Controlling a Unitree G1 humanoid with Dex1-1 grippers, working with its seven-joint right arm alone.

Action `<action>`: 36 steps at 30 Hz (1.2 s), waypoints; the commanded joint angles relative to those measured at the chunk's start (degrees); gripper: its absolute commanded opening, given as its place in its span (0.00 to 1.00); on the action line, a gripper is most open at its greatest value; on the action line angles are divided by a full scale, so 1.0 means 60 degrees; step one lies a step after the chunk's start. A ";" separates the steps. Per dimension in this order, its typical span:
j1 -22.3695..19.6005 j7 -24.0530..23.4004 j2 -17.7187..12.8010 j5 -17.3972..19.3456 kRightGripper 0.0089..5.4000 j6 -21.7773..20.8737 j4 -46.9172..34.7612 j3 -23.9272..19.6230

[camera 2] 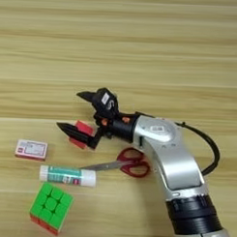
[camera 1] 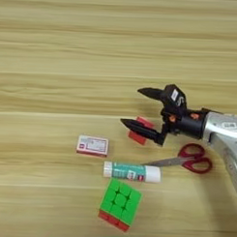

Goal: Move the objects on the table

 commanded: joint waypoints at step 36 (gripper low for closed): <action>-0.0785 0.4628 -0.1808 0.0409 1.00 -0.0262 -0.1215 0.3271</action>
